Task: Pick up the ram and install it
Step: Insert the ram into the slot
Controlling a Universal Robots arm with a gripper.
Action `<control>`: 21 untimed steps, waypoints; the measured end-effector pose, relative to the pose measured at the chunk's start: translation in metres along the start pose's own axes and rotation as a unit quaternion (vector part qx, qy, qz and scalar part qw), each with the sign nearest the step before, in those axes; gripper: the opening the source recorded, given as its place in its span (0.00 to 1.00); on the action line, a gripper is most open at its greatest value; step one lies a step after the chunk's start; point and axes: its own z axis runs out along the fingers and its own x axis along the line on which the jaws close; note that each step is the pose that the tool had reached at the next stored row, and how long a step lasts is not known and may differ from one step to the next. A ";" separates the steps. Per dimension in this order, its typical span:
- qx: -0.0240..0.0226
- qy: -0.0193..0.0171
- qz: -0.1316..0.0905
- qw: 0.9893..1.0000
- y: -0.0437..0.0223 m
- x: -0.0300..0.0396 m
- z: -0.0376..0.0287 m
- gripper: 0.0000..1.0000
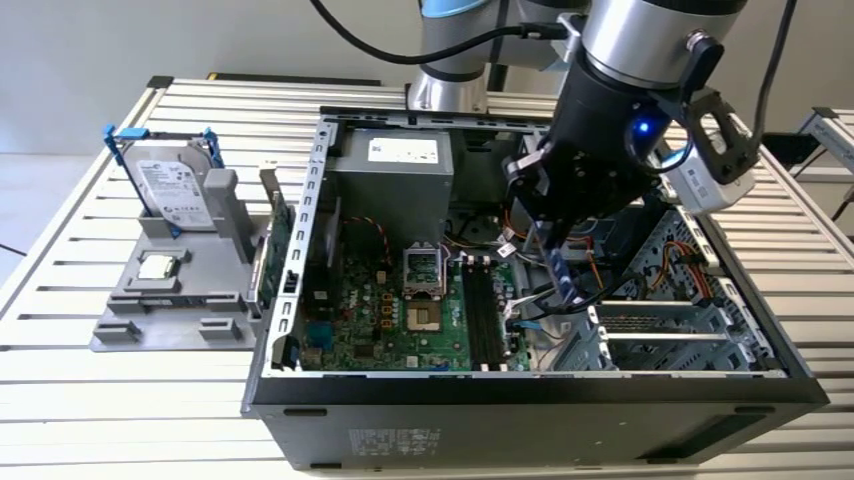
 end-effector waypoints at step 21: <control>0.001 0.000 0.000 1.000 0.0000 -0.0002 0.0149 0.00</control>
